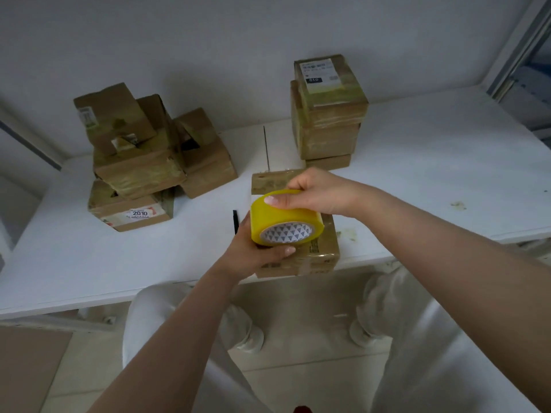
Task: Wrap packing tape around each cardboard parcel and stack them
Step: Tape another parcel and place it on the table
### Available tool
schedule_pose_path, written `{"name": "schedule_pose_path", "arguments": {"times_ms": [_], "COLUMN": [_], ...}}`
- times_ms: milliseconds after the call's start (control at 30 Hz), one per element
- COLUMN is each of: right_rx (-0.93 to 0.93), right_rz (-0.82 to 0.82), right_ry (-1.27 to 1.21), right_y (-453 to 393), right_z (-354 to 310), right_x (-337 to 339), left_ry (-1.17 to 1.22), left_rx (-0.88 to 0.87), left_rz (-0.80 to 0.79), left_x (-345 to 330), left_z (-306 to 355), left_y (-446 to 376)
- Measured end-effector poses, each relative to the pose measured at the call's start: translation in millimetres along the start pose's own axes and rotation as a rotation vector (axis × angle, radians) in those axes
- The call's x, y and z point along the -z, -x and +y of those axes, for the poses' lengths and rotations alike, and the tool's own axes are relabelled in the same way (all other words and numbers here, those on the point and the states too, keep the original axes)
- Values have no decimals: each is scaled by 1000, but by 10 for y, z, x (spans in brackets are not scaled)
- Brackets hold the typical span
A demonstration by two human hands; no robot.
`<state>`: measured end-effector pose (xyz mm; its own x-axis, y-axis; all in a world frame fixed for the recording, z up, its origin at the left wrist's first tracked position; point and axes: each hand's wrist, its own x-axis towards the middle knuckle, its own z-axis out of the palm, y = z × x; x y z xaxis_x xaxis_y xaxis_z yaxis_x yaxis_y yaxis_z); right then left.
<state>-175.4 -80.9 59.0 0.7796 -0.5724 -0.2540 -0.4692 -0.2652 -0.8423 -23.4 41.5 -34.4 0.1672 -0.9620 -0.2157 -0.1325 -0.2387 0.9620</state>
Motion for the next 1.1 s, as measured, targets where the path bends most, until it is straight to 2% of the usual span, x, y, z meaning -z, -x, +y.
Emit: {"name": "schedule_pose_path", "arguments": {"times_ms": [200, 300, 433, 567, 667, 1100], "right_rx": [-11, -8, -15, -159, -237, -354], "right_rz": [-41, -45, 54, 179, 193, 172], "right_ry": [-21, 49, 201, 200, 286, 127], "right_y": [-55, -49, 119, 445, 533, 487], "right_z": [22, -3, -27, 280, 582, 1164], "right_x": [-57, -9, 282, 751, 777, 539], "left_ry": [64, 57, 34, 39, 28, -82], "left_rx": [41, 60, 81, 76, 89, 113], "left_rz": [10, -5, -21, -28, -34, -27], "left_x": [19, 19, 41, 26, 20, 38], "left_z": [-177, -152, -134, -110, -103, -145], "left_y": [-41, -36, -26, -18, -24, -42]}}
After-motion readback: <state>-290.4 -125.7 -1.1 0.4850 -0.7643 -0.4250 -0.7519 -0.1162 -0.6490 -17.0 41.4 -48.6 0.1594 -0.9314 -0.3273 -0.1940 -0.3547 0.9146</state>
